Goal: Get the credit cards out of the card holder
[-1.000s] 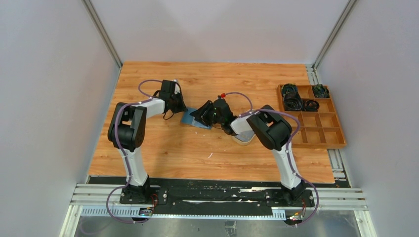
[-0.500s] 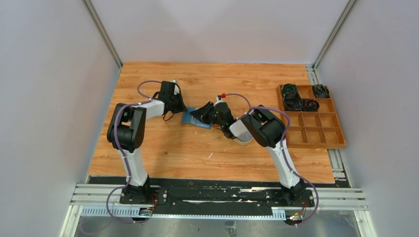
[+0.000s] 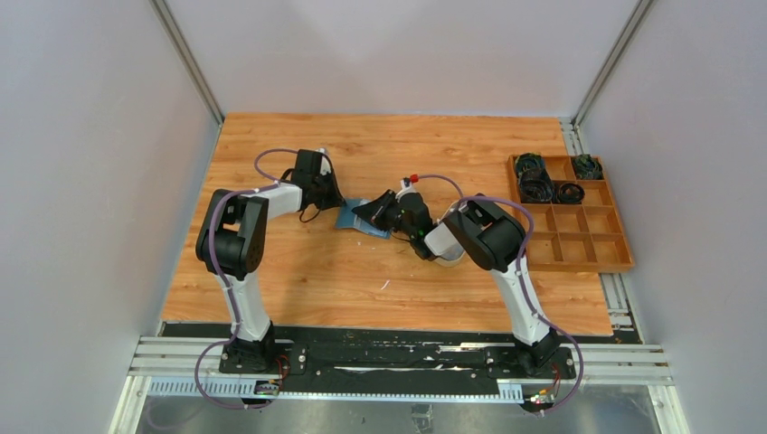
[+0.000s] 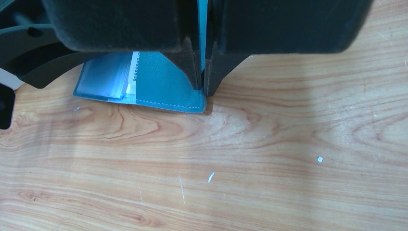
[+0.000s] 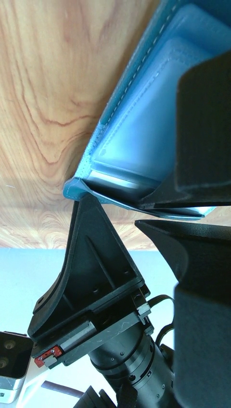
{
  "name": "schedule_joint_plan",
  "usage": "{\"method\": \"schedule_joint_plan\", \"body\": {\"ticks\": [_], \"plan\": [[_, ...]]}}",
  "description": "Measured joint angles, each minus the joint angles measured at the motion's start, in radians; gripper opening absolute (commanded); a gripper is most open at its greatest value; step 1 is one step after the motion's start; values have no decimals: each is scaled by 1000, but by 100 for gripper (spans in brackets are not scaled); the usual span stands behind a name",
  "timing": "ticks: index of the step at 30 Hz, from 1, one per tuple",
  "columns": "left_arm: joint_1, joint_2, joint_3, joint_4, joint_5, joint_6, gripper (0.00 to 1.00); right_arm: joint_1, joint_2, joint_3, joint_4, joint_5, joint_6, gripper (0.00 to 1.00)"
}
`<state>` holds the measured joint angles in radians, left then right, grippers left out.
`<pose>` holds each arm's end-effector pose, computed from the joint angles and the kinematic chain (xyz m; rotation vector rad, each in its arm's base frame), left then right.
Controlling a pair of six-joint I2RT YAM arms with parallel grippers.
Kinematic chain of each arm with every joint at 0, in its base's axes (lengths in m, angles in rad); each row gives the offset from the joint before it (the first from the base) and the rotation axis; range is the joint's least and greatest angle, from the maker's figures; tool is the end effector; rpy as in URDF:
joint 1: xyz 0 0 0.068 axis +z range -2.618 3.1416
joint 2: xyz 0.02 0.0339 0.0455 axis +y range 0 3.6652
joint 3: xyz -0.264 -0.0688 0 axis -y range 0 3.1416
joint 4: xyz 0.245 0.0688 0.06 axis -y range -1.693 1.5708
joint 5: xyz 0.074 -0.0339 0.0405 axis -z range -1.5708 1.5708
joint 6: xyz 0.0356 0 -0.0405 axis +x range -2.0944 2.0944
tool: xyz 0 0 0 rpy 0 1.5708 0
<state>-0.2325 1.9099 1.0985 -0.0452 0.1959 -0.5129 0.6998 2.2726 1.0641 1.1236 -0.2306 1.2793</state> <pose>0.3792 -0.0969 0.1438 -0.2572 2.4751 -0.5654 0.3326 0.2907 0.0981 0.3572 1.9218 1.6158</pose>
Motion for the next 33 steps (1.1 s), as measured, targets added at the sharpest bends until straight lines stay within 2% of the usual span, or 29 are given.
{"method": "schedule_joint_plan", "body": {"ticks": [8, 18, 28, 33], "plan": [[0, 0, 0, -4, 7, 0, 0, -4, -6, -22, 20, 1, 0, 16], [-1, -2, 0, -13, 21, -2, 0, -10, -17, -45, 30, 3, 0, 0], [-15, -2, 0, -20, 48, -11, 0, -30, -58, -106, 19, -12, -1, 0], [-27, -2, 0, -21, 68, -19, 0, -57, -104, -138, -50, -52, -1, 0]]}}
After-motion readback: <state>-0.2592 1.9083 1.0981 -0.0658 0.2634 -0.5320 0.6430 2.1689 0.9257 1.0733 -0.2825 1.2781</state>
